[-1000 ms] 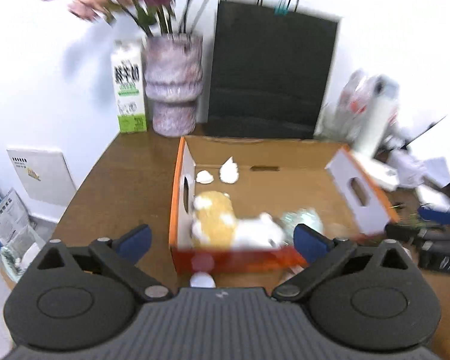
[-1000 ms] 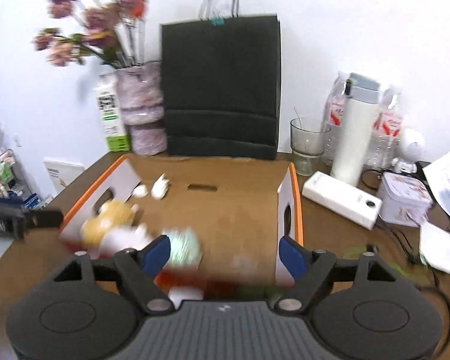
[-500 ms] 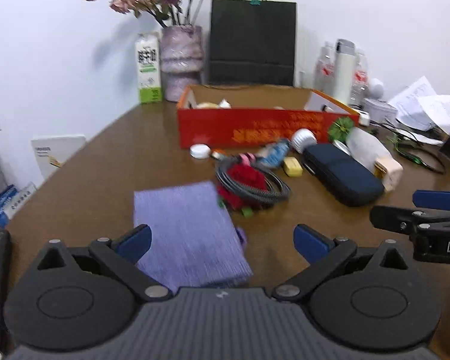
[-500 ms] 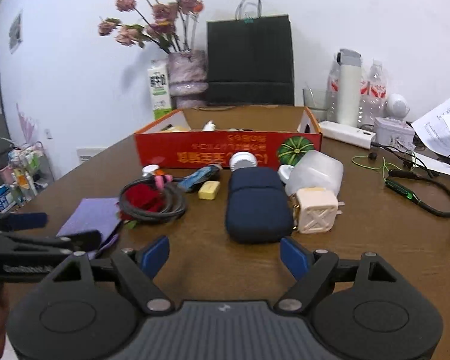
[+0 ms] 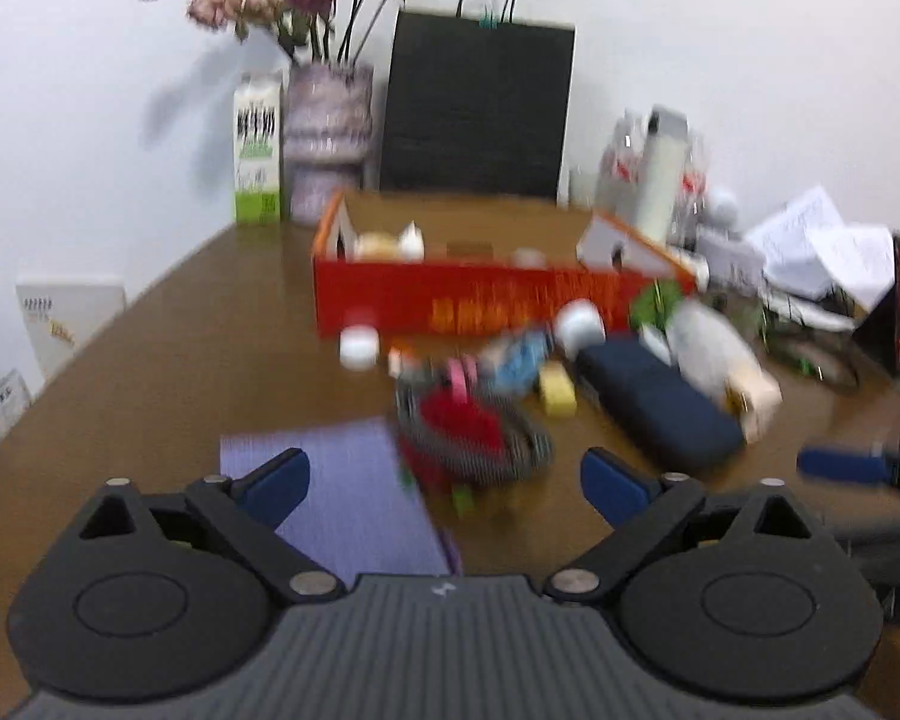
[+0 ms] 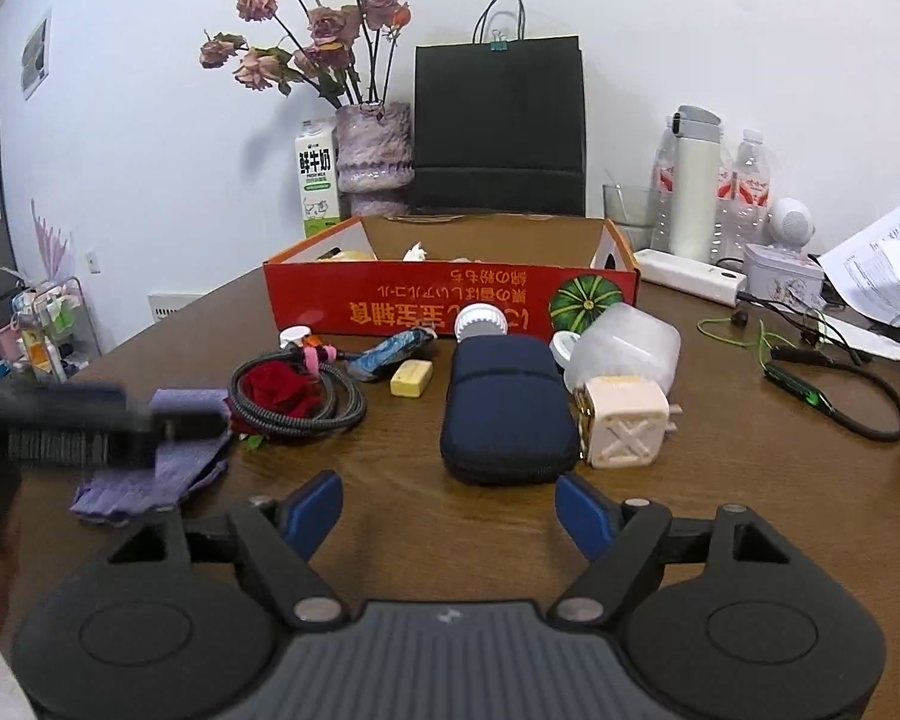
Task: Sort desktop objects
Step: 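Grasp the black cable with the left tool while the right tool grasps the red rose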
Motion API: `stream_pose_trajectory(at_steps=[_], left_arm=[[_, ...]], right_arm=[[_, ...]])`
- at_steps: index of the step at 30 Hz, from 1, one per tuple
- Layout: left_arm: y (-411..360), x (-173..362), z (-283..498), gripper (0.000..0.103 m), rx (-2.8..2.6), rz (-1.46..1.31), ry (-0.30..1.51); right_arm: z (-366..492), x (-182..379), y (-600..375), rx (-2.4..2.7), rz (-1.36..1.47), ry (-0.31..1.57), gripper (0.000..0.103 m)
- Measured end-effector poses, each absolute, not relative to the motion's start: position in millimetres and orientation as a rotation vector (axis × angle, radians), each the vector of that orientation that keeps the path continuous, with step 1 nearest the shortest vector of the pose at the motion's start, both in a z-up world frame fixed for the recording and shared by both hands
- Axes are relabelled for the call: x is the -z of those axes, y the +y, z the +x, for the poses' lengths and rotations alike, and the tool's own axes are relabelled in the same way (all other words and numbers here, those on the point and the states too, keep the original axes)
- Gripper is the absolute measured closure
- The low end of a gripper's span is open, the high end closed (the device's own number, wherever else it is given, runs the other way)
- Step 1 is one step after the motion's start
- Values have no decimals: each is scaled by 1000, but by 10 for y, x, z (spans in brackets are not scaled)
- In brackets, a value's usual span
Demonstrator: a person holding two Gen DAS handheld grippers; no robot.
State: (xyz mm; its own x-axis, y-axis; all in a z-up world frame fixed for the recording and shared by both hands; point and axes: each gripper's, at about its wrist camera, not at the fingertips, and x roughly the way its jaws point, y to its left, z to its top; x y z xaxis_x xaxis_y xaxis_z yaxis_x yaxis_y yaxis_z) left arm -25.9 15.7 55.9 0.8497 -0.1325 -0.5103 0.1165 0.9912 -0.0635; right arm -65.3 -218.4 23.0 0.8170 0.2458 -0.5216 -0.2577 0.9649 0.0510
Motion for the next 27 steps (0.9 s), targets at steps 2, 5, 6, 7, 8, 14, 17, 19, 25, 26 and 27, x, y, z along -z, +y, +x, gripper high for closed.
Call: stream_pose_trajectory(at_steps=[2,5,6,7,8,14,17,19,25,26,27], left_arm=[[187,-615,-1,33,141,-18,541],[262,-544,475,57,187,-57,656],[301,-500,585,59,201,-81,686],[336,-456,687,60,206,-103,713],[361,-409,796,61,211,-125,747],[432,-462,881,88,256,-216,751],[449,-666,749,90,303,-271,681],[442,-763,675,90,307,-275,646],[657,-1080,428,90,356,-439,577],[721,-1139,361,90,341,-453,553],[786,-1193,296,90,313,-455,524]], right_arm=[[-536,-257,-2173,-275,-32,554,45],[-354,-289,-2124,-303,-21,559,49],[-307,-284,-2080,-319,-22,561,49],[-278,-269,-2043,-334,-28,563,49],[-246,-244,-1990,-347,-34,569,49],[-185,-101,-1750,-420,-51,615,49],[-159,-71,-1618,-466,-61,632,49],[-96,-66,-1486,-480,-79,633,49],[235,-145,-1168,-507,-54,606,39],[279,-152,-1106,-507,-56,597,40],[331,-152,-1041,-508,-61,599,40]])
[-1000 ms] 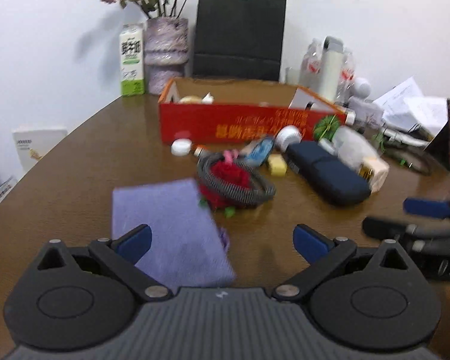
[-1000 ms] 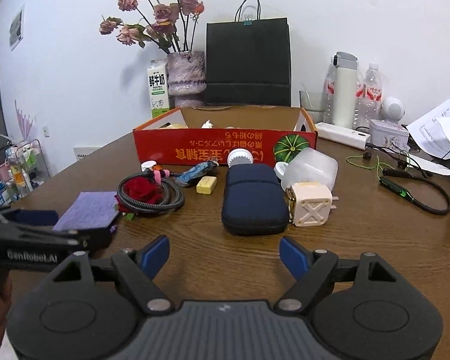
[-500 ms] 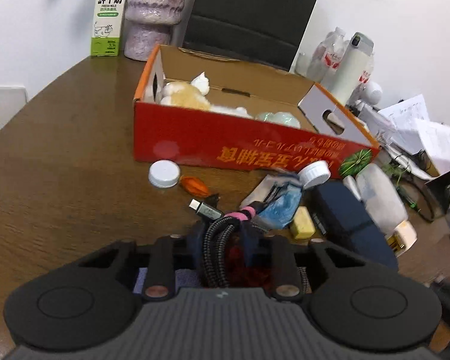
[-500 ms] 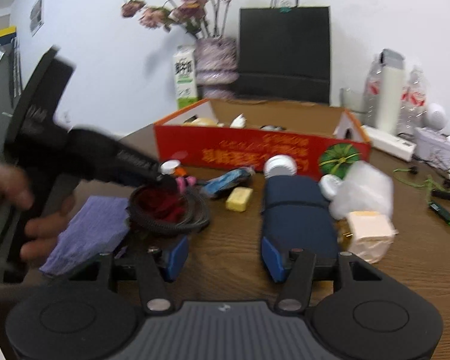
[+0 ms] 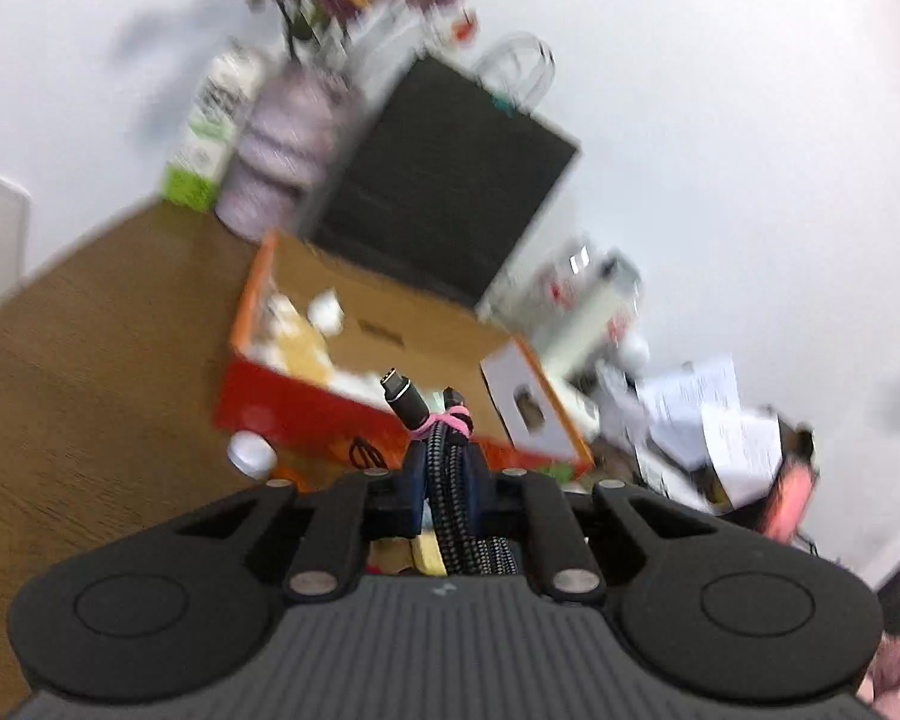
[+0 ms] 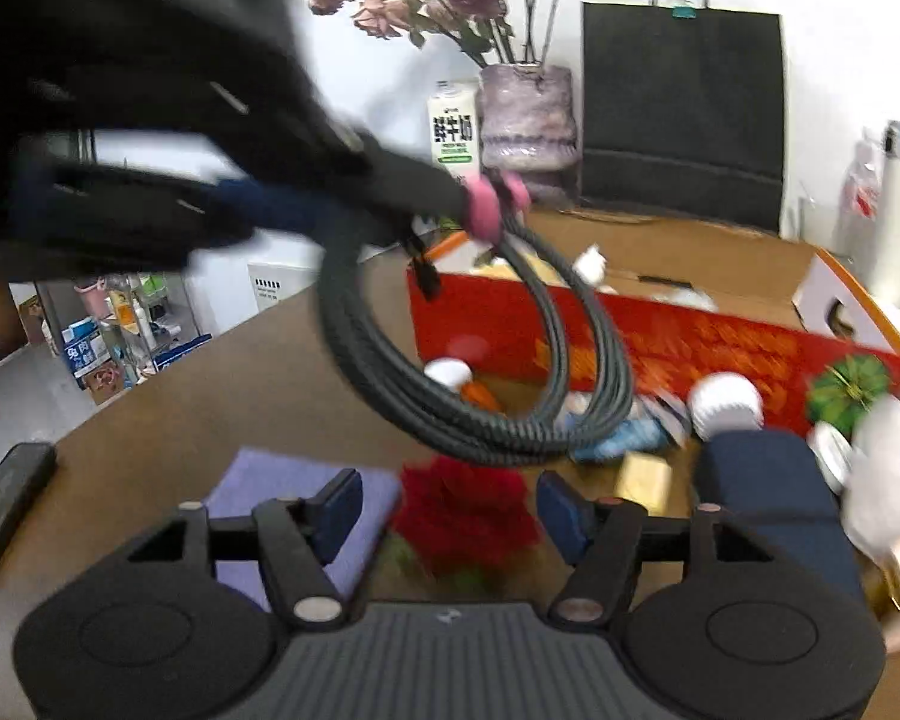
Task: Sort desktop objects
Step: 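Grasp the black cable with the left tool while the right tool grasps the red rose, then carry the cable and rose into the orange box while both tools open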
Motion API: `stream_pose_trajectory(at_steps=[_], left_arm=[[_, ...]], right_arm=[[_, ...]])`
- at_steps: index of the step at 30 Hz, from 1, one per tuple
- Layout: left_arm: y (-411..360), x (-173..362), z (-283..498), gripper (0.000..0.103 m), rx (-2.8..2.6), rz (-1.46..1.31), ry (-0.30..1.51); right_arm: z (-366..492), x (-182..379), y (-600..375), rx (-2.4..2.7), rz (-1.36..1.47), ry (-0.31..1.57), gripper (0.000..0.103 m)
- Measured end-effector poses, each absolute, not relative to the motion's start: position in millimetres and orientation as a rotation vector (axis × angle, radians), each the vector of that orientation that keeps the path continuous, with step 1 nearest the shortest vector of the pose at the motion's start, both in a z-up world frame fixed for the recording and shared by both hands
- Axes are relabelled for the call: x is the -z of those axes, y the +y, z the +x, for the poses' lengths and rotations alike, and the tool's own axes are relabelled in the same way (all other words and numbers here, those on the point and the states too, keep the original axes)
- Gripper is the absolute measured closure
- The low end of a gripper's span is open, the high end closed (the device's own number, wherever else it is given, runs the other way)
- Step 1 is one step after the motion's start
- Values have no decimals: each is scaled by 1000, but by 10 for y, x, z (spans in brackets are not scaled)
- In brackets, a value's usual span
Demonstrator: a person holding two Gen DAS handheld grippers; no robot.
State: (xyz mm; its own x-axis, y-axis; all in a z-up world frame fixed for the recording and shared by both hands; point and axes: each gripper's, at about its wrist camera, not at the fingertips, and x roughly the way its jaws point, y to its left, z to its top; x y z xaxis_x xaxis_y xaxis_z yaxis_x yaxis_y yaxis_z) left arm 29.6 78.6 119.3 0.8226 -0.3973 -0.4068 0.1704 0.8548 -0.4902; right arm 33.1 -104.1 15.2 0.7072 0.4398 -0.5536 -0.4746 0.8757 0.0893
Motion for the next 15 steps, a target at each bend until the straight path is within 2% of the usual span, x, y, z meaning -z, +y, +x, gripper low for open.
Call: stream_pose_trajectory(at_steps=[2,3,5,8,15], left_arm=[[892,-1242,187,90,251,-439,482],[955,-1235,152,90,218,-430,479],[1051,-1185,122,90,168,-428,494],[1163,-1080,108,90,141,-466,530],[1067,-1062,-28,90,201,-451,529]], right_arm=[[436,-121,-931,-496,-76,624,45],[468,-101,-895,-497,-84,634,57],[474,-69,-870,-509,-91,643,66],[414,-91,-933,-485,-81,645,69],[-40,-348,-1557,-420,1,591,69]])
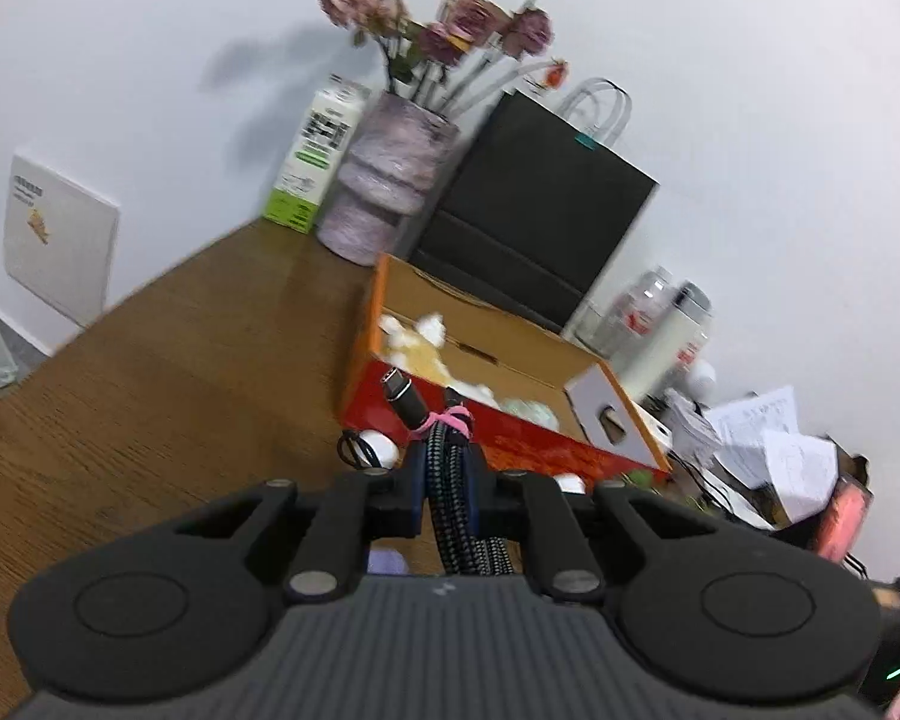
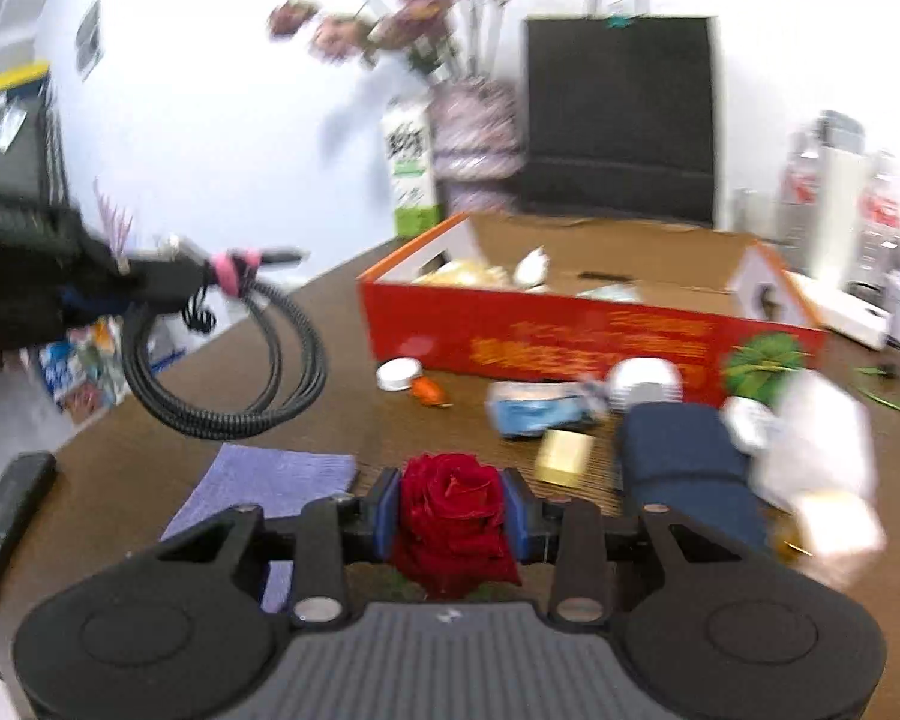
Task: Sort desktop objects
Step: 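Carry the cable and rose into the orange box while both tools open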
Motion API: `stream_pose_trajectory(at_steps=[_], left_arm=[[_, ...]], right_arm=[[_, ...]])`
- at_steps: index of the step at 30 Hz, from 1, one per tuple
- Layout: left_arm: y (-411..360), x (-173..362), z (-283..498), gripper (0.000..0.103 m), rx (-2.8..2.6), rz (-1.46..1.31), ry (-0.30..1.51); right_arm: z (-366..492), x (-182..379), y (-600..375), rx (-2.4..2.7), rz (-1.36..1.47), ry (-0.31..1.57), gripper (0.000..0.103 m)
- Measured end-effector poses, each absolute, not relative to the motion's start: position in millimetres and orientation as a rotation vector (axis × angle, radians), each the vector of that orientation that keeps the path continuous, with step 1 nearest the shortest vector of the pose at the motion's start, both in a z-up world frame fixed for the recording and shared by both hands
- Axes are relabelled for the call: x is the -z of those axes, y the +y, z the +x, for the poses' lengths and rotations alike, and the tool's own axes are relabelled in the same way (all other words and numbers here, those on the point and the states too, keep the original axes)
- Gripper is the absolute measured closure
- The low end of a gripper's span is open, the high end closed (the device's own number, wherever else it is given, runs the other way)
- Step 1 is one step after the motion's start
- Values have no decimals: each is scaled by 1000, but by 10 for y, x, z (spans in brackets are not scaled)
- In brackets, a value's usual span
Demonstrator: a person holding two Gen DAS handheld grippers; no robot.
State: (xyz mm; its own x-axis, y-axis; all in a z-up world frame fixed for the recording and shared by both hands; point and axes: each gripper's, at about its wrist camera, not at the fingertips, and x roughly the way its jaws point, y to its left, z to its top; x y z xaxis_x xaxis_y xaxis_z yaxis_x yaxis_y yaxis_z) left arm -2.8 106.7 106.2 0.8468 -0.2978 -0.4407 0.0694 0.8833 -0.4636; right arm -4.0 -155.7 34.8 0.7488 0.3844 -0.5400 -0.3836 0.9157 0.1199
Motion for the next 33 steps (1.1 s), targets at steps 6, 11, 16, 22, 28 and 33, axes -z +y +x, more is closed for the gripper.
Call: stream_pose_trajectory(at_steps=[6,11,16,22,28,33], left_arm=[[788,-919,-167,90,271,-446,595],[596,-992,-228,90,321,-419,592],[484,-1282,173,90,337,-394,558],[405,-1641,1391,90,260,-338,495],[350,-1348,2454,90,203,-455,591],[299,-982,3140,90,160,-311,778]], right_arm=[[-474,-531,-2030,-322,50,550,69],[-728,-673,-2245,-305,61,505,69],[-480,-836,-2373,-316,72,464,69],[413,-1165,-2363,-329,8,418,69],[1736,-1258,-2276,-319,18,498,69],[2833,-1067,-2195,-279,47,650,69]])
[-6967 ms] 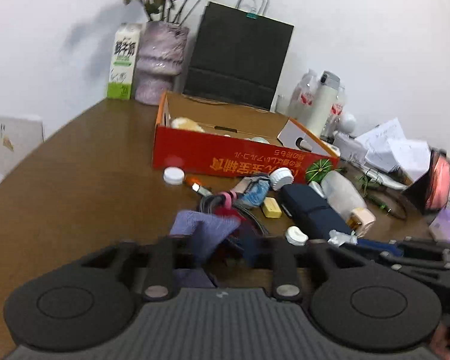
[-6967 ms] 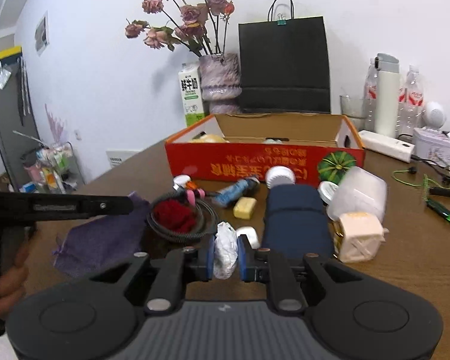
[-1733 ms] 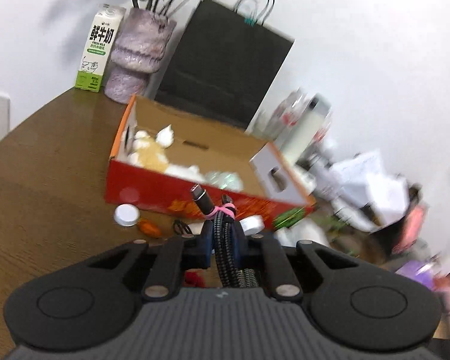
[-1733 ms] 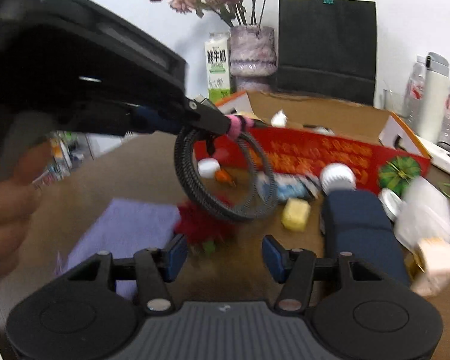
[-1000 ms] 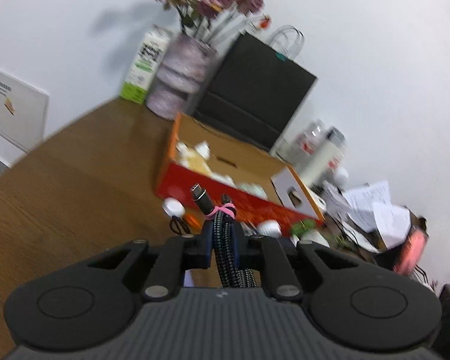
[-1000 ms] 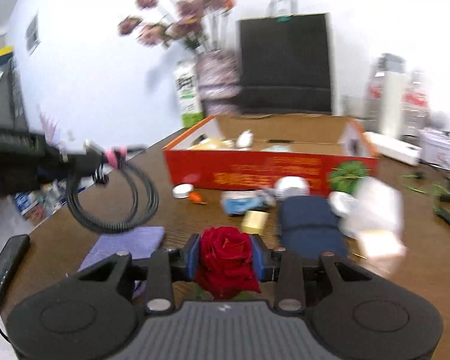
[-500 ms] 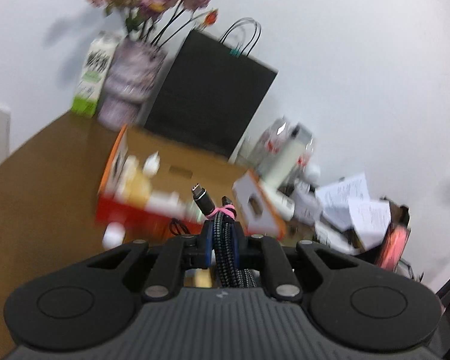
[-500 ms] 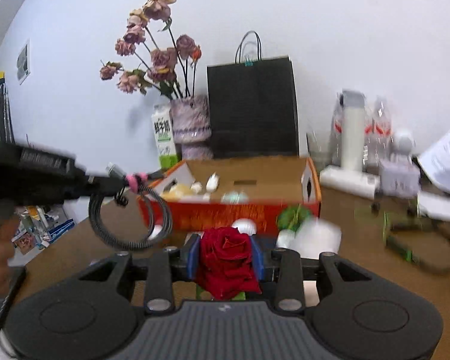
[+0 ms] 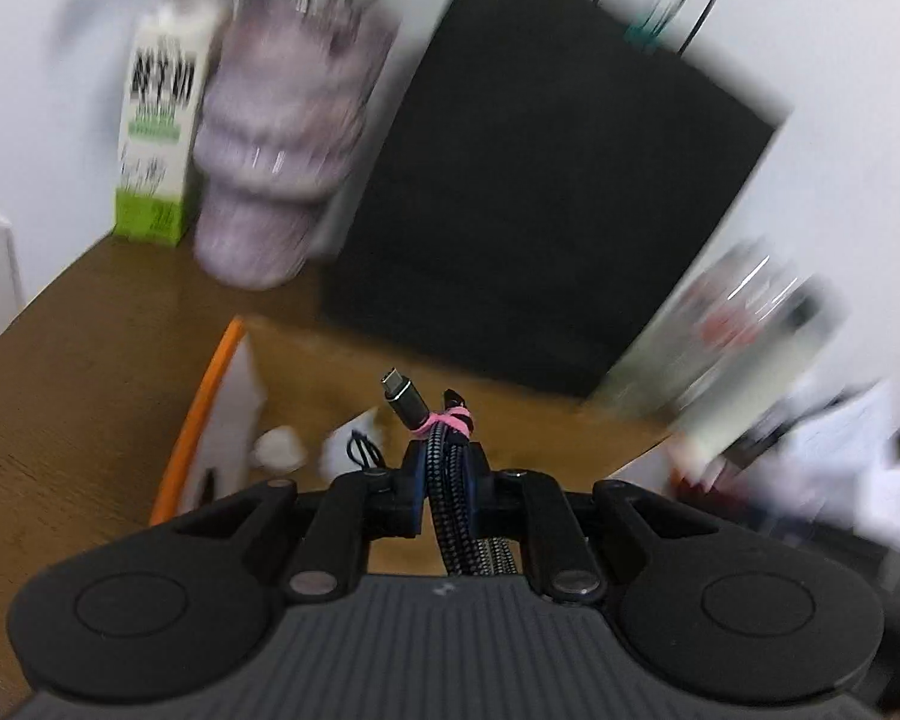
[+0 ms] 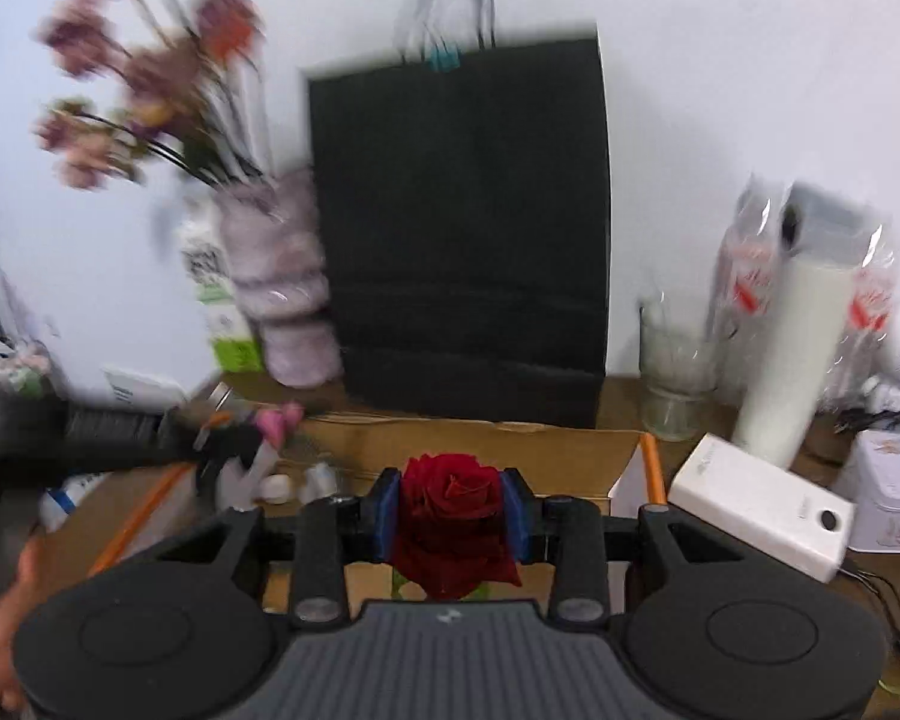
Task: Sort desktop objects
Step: 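Carry the cable and rose into the orange box while both tools open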
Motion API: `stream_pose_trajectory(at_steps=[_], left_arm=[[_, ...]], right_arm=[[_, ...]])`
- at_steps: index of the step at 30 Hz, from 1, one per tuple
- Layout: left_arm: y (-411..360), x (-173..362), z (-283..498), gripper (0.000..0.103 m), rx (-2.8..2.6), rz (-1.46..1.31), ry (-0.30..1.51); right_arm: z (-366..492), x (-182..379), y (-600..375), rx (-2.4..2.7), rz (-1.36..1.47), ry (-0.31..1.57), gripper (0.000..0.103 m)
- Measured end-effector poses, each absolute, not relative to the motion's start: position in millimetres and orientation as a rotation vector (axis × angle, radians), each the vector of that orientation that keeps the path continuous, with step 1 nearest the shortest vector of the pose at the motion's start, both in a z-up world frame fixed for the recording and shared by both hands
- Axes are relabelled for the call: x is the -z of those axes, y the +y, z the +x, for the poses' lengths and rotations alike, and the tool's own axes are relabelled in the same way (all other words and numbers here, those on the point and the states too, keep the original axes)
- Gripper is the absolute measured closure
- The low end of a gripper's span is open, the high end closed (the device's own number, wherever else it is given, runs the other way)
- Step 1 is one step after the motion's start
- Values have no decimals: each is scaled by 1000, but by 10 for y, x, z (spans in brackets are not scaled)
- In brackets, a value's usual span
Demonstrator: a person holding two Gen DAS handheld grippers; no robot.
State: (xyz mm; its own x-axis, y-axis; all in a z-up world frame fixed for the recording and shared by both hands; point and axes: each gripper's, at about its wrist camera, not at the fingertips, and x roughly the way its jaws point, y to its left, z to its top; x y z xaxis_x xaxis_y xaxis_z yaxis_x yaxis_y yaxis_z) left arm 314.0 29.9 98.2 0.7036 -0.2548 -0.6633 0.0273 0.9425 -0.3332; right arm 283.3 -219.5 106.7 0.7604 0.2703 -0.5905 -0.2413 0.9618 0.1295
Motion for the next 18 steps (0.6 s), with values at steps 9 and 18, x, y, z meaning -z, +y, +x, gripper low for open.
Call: stream_pose_trajectory(at_steps=[9,18], left_arm=[[261,-678,3461,55,127,-91,848],[278,-1142,3338,18,95,-60,795]], right_arm=[[3811,-524,-2076,-161,26,844,58],[3617,-795,-2113,-107,-34,821,34]])
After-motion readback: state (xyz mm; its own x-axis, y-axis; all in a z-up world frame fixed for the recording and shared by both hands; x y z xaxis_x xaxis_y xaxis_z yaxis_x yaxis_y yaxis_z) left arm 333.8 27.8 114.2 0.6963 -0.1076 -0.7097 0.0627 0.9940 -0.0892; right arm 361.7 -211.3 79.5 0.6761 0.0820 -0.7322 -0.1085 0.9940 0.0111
